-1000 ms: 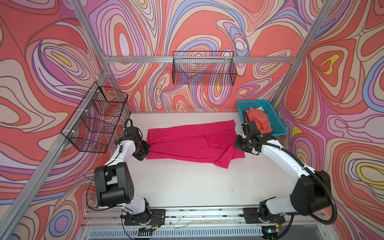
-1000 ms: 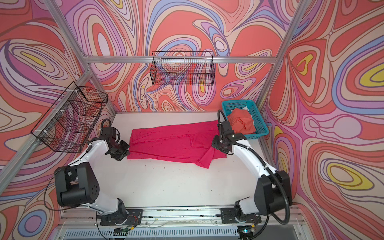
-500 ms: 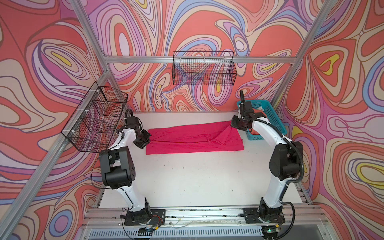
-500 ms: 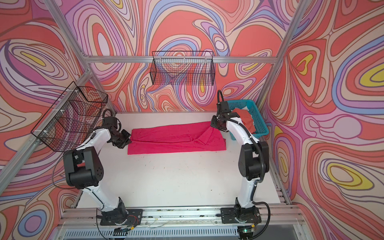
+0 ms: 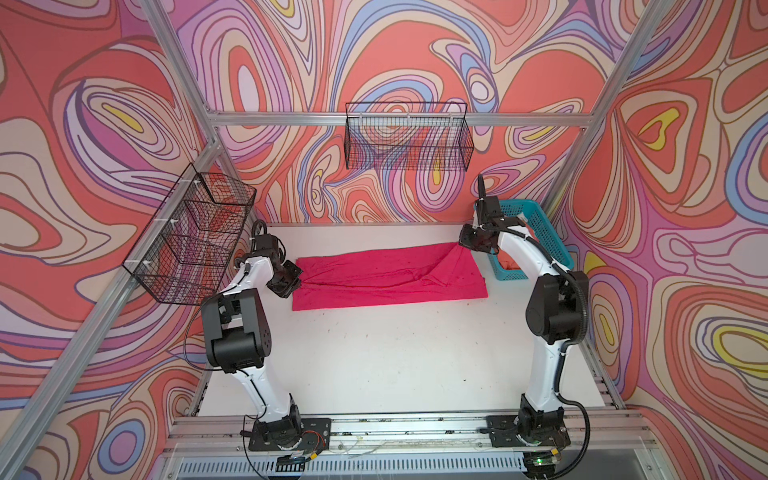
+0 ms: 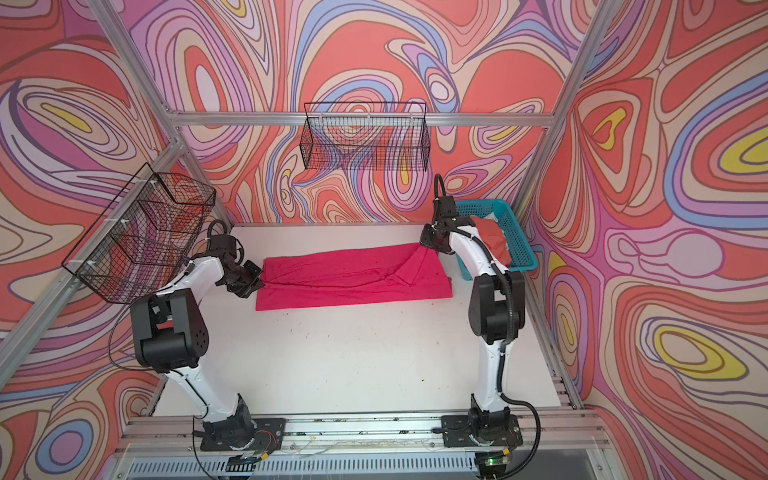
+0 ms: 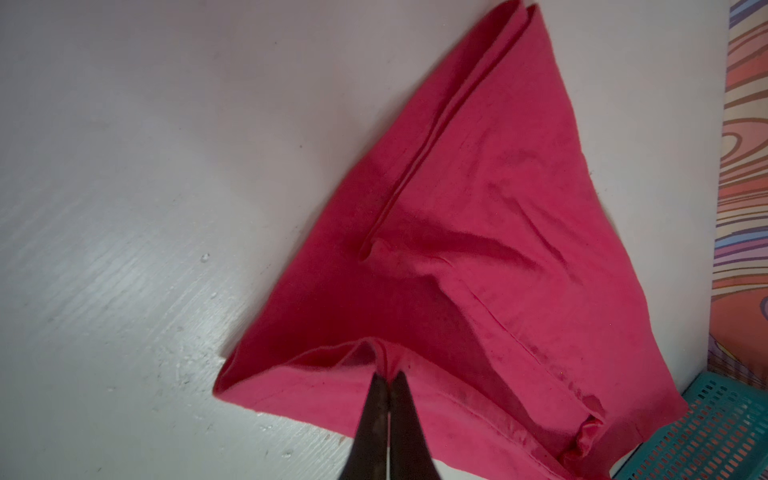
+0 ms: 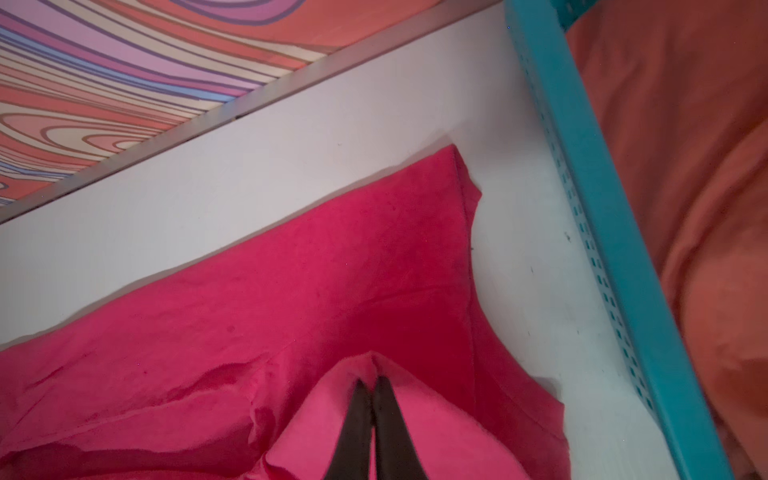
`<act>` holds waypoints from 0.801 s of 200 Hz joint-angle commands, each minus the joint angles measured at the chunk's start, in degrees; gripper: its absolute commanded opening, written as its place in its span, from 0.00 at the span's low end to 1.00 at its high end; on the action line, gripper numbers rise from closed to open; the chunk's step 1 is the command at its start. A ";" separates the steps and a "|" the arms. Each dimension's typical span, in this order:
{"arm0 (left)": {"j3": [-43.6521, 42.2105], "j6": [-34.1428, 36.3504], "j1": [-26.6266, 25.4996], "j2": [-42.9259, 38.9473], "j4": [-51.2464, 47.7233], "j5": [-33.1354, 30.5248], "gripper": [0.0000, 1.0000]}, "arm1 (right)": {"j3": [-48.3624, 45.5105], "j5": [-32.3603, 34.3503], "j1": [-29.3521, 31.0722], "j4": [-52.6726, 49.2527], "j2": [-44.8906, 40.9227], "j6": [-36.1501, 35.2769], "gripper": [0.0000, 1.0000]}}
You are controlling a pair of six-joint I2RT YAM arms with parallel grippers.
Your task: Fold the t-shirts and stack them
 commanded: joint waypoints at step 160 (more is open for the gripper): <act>2.68 -0.54 0.94 5.70 3.61 0.05 0.00 | 7.12 0.49 -1.20 3.13 10.36 -0.63 0.00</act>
